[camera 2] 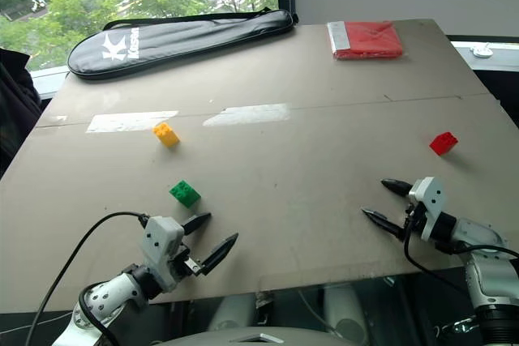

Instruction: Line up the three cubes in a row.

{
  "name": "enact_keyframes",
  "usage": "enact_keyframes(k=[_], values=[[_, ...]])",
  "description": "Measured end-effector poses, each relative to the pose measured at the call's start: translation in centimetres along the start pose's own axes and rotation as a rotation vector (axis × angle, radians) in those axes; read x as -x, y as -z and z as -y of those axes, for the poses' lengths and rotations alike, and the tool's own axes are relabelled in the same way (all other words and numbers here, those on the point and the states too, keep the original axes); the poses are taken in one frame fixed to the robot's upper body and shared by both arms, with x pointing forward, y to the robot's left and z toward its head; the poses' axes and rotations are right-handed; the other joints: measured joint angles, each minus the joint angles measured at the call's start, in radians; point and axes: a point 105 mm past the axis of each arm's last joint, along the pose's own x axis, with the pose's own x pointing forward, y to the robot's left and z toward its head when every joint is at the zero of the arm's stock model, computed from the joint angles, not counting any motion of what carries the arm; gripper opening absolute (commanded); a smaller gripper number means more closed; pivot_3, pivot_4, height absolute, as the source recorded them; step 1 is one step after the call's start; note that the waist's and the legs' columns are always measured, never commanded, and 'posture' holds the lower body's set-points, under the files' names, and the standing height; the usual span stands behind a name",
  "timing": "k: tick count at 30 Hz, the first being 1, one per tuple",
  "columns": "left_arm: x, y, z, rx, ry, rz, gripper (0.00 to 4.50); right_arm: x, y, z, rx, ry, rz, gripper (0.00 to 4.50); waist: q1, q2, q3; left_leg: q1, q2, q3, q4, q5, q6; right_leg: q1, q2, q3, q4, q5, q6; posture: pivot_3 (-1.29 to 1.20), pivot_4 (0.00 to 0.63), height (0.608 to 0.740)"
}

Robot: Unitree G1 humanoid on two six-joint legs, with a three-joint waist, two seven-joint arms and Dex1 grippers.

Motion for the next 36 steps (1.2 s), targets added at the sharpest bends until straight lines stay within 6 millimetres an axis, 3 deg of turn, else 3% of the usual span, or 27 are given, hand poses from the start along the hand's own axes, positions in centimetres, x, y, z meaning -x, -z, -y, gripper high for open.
enact_keyframes(k=[10,14,19,24,27,28,31,36], values=[[-0.1,0.0,0.0,-0.006,0.015,-0.001,4.45,0.2,0.0,0.0,-0.007,0.012,0.004,4.5,0.002,0.0,0.0,0.0,0.0,0.0,0.0,0.0,0.0,0.0,0.0,0.0,0.0,0.0,0.0,0.0,0.15,0.701],[-0.2,-0.6,0.2,-0.025,0.072,-0.022,4.45,0.4,-1.0,1.4,0.001,0.161,0.04,4.5,0.0,0.0,0.001,0.0,0.0,0.0,0.0,0.0,0.0,0.0,0.0,0.0,0.0,0.0,0.0,0.0,0.15,0.701],[-1.0,-4.3,1.7,-0.06,0.24,0.025,4.45,1.9,-4.7,4.8,0.07,0.414,0.097,4.5,0.002,0.0,0.001,-0.001,0.0,0.0,0.0,0.0,0.0,0.0,0.0,0.001,0.0,0.0,0.0,0.0,0.15,0.701],[-2.3,-8.6,2.8,-0.119,0.394,0.082,4.45,4.5,-6.6,8.3,0.053,0.663,0.132,4.5,0.0,0.0,0.001,-0.001,-0.002,0.0,0.0,0.0,0.0,0.0,0.0,0.001,0.0,0.0,0.0,0.0,0.15,0.701],[-2.8,-9.7,3.1,-0.127,0.438,0.086,4.45,4.8,-6.3,9.3,0.021,0.7,0.108,4.5,-0.004,0.0,0.002,-0.001,-0.002,0.001,0.0,0.0,0.0,0.0,0.001,0.002,0.0,0.0,0.0,0.0,0.15,0.701],[-3.2,-11.0,3.3,-0.157,0.471,0.105,4.45,4.9,-6.0,10.6,-0.009,0.724,0.071,4.5,-0.004,0.0,0.003,-0.001,-0.003,0.001,0.0,0.0,0.0,0.0,0.001,0.003,0.0,0.001,0.0,0.0,0.15,0.701],[-3.6,-12.3,3.7,-0.188,0.498,0.123,4.45,5.1,-6.0,12.1,-0.037,0.744,0.011,4.5,-0.004,0.0,0.003,0.001,-0.003,0.002,0.0,0.0,0.0,0.001,0.001,0.004,0.0,0.001,0.0,0.0,0.15,0.701],[-3.9,-12.9,3.9,-0.2,0.511,0.119,4.45,5.1,-5.1,14.2,-0.092,0.744,-0.112,4.5,-0.003,0.0,0.003,0.0,-0.003,0.001,0.0,0.0,0.0,0.001,0.001,0.003,0.0,0.001,0.0,0.0,0.15,0.701]])
